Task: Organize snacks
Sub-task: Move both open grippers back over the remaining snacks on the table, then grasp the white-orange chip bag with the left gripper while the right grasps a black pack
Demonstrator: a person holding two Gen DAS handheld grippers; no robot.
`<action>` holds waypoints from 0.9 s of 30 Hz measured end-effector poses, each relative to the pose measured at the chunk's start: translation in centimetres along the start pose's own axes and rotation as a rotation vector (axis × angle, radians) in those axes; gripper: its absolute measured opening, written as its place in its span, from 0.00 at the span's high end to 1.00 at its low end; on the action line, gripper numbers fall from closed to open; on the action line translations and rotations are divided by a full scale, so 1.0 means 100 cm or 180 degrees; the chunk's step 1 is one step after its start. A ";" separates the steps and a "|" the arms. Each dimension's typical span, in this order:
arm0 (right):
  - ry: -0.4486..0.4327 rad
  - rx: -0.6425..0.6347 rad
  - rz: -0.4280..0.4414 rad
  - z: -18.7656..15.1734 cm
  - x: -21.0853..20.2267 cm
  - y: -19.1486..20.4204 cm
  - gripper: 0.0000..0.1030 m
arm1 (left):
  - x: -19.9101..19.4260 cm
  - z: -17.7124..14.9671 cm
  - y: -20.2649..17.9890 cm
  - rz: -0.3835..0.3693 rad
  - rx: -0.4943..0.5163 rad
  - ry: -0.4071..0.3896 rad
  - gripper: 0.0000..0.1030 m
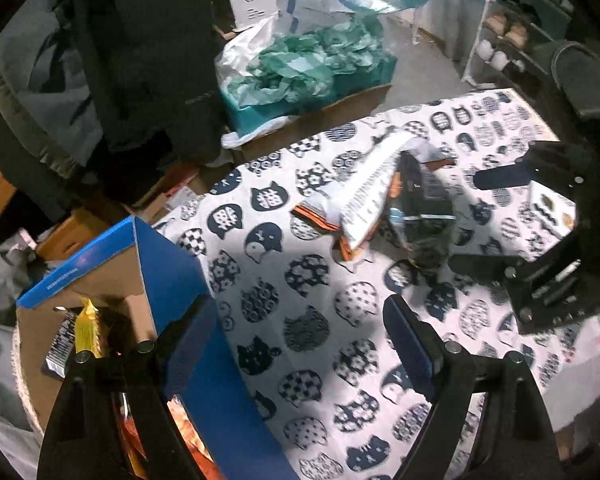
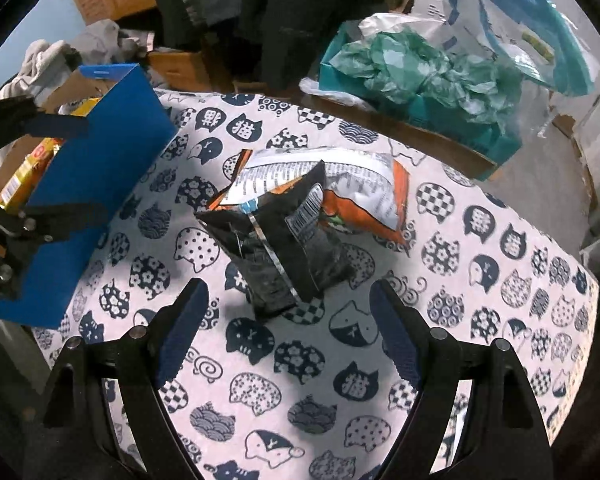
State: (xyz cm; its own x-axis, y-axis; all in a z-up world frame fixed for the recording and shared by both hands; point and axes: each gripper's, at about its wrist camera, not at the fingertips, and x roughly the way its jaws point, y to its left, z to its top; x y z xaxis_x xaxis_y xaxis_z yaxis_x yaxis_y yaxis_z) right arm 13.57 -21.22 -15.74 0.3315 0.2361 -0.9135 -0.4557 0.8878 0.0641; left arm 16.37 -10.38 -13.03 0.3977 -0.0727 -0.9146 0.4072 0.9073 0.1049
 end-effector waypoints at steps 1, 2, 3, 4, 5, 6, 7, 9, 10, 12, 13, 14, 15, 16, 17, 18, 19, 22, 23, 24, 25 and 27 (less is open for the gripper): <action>0.0009 -0.0017 0.0018 0.002 0.003 0.000 0.20 | 0.003 0.001 0.000 0.0004 -0.0001 0.0011 0.16; 0.0029 -0.0029 0.0025 0.004 0.007 0.000 0.20 | 0.007 0.002 0.000 -0.0030 0.0004 0.0040 0.16; 0.0041 -0.0036 0.0019 0.005 0.011 0.000 0.20 | 0.011 0.002 0.000 -0.0043 0.0005 0.0065 0.16; 0.0048 -0.0050 0.0011 0.008 0.017 0.000 0.20 | 0.014 0.002 0.000 -0.0037 0.0003 0.0084 0.16; 0.0044 -0.0057 0.0022 0.010 0.020 0.000 0.20 | 0.017 0.003 0.000 -0.0036 0.0000 0.0093 0.16; 0.0044 -0.0059 0.0045 0.011 0.024 -0.001 0.20 | 0.020 0.003 0.002 -0.0051 -0.0011 0.0114 0.16; 0.0048 -0.0065 0.0055 0.012 0.027 -0.001 0.20 | 0.022 0.003 0.003 -0.0056 -0.0021 0.0126 0.16; 0.0066 -0.0096 0.0031 0.016 0.035 0.000 0.20 | 0.027 0.003 0.006 -0.0084 -0.0080 0.0155 0.16; 0.0070 -0.0109 0.0013 0.017 0.038 0.000 0.20 | 0.030 0.003 0.009 -0.0107 -0.0114 0.0176 0.16; 0.0034 -0.0124 0.0014 0.019 0.043 0.001 0.20 | 0.033 0.002 0.012 -0.0153 -0.0155 0.0198 0.16; 0.0027 -0.0121 0.0022 0.020 0.044 0.001 0.21 | 0.033 0.001 0.013 -0.0163 -0.0162 0.0203 0.16; 0.0024 -0.0118 0.0044 0.020 0.046 0.001 0.21 | 0.034 0.001 0.014 -0.0162 -0.0166 0.0208 0.16; 0.0025 -0.0121 0.0057 0.020 0.047 0.001 0.21 | 0.033 0.000 0.014 -0.0156 -0.0148 0.0194 0.16; 0.0022 -0.0128 0.0056 0.019 0.046 0.001 0.28 | 0.032 0.000 0.014 -0.0163 -0.0133 0.0185 0.16; 0.0028 -0.0135 0.0069 0.018 0.046 0.001 0.39 | 0.032 0.000 0.013 -0.0169 -0.0128 0.0183 0.16; 0.0050 -0.0123 0.0083 0.017 0.045 0.001 0.43 | 0.031 0.001 0.013 -0.0189 -0.0135 0.0184 0.16; 0.0070 -0.0087 0.0075 0.015 0.043 0.000 0.47 | 0.031 0.001 0.013 -0.0207 -0.0141 0.0184 0.16; 0.0084 0.0019 0.0073 0.007 0.035 -0.003 0.51 | 0.027 0.005 0.009 -0.0259 -0.0137 0.0144 0.16; 0.0104 0.0075 0.0066 0.004 0.031 -0.005 0.52 | 0.026 0.006 0.007 -0.0272 -0.0129 0.0128 0.16; 0.0130 0.0130 0.0069 0.000 0.027 -0.007 0.53 | 0.023 0.007 0.005 -0.0304 -0.0101 0.0103 0.16; 0.0153 0.0183 0.0068 -0.003 0.023 -0.010 0.53 | 0.023 0.008 0.003 -0.0319 -0.0083 0.0091 0.16; 0.0191 0.0275 0.0051 -0.013 0.012 -0.016 0.54 | 0.019 0.009 -0.004 -0.0366 -0.0022 0.0056 0.16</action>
State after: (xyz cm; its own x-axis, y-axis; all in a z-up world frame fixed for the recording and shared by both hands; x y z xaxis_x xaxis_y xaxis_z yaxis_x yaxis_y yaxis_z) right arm 13.63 -22.83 -17.43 0.2734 0.2288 -0.9343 -0.3867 0.9155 0.1110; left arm 17.72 -11.24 -14.50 0.3342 -0.1693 -0.9272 0.4436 0.8962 -0.0038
